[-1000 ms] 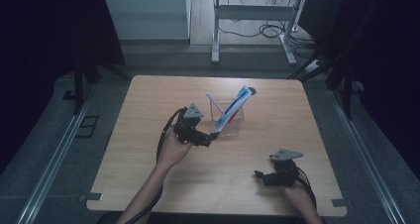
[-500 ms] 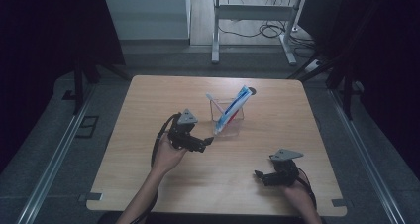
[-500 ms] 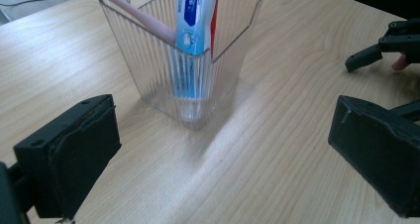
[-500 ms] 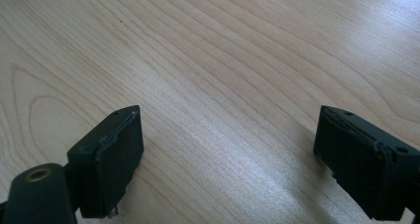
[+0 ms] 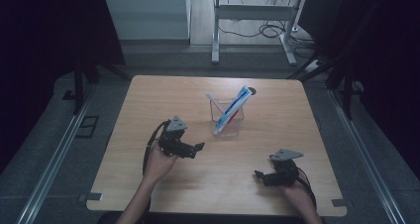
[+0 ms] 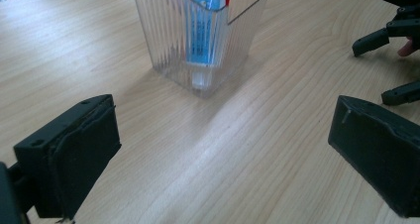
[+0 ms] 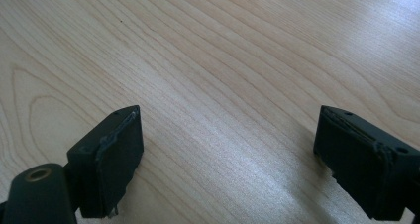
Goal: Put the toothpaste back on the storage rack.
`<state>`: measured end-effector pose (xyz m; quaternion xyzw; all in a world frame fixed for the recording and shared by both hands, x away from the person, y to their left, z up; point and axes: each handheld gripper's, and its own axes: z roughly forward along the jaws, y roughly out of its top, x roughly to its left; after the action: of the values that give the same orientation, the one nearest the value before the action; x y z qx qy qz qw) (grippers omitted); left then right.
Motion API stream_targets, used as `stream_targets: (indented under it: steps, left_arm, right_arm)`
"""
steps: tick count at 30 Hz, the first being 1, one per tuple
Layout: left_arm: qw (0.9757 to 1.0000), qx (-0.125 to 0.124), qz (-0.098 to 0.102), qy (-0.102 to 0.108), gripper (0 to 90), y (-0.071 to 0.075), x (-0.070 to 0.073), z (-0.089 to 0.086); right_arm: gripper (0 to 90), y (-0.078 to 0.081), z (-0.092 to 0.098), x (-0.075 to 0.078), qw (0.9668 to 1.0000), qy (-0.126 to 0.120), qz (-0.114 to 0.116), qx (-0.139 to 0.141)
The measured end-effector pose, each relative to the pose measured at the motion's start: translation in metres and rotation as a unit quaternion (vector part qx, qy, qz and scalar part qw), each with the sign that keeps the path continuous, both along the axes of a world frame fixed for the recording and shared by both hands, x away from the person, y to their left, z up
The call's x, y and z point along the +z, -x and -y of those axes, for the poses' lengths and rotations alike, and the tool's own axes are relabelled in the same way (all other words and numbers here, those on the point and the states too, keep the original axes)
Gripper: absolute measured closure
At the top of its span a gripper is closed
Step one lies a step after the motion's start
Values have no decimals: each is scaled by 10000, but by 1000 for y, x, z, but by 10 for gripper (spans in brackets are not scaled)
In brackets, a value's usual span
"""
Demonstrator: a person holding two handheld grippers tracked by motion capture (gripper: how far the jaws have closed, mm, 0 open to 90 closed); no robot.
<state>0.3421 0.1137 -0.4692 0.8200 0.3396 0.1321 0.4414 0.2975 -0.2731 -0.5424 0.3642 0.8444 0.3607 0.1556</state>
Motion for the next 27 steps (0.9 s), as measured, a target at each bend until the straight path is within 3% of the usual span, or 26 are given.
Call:
stream_targets:
  steps: [15,27]
  left_arm:
    - [9996,223,-121,-98,0,18,-18,-24]
    - [9989,324,-213,-259,0,34,-36,-33]
  right_arm:
    - [122,0,0,0,10000,-6,-11,-15]
    - [122,0,0,0,10000,-5,-10,-17]
